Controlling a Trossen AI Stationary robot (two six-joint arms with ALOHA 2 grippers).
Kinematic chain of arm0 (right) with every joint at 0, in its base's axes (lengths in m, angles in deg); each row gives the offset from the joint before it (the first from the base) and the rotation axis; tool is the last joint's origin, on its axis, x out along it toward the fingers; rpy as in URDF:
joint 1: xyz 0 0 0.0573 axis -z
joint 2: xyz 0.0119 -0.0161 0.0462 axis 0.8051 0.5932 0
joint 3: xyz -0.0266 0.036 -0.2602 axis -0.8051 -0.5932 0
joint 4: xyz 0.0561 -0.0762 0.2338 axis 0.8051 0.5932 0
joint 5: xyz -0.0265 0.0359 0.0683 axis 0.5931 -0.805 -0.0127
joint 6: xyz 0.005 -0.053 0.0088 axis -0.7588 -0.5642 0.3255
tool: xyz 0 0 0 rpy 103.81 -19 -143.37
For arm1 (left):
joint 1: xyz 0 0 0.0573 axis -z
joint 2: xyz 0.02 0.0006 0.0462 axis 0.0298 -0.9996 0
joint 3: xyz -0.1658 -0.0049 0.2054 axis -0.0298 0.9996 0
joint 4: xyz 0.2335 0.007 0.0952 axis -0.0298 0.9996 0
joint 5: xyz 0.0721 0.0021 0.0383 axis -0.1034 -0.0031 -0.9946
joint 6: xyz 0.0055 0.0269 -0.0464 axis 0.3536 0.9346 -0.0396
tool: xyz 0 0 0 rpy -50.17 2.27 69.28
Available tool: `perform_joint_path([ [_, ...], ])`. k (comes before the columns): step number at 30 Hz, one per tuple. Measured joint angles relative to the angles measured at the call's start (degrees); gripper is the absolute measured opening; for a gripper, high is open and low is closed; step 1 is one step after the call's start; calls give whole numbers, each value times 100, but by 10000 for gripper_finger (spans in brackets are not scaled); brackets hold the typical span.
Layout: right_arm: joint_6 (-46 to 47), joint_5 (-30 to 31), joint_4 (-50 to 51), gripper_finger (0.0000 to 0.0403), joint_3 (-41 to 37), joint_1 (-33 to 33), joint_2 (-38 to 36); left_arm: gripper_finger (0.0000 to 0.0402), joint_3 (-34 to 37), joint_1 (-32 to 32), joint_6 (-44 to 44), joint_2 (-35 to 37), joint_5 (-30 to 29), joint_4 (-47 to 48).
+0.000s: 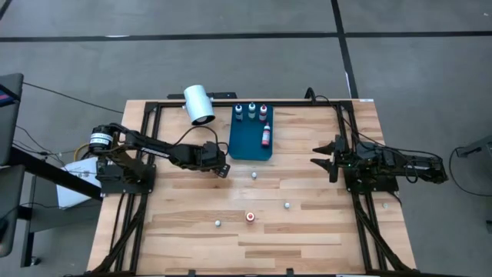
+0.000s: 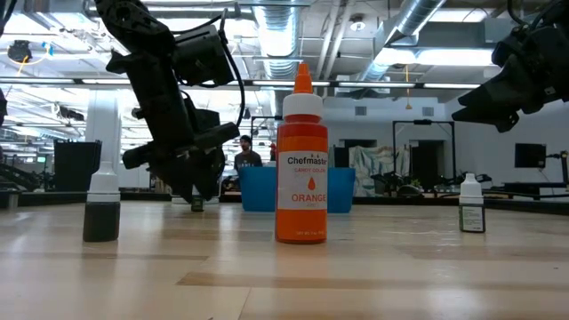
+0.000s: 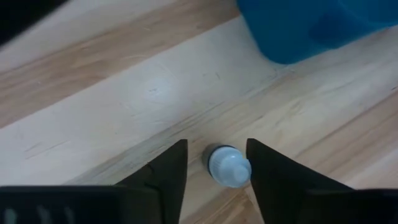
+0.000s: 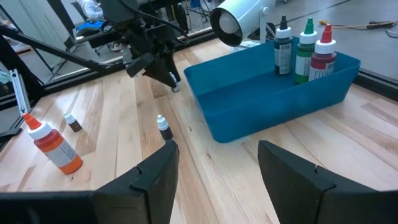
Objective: Pick & Place food coloring
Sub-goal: Put the small left green food coloring bottle into the blue bin
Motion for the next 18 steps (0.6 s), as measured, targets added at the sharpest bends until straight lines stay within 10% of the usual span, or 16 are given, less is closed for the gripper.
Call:
perform_joint_path([
  [18,0,0,-1,207,0,0,-1,71,-19,0,-10,0,12,32],
])
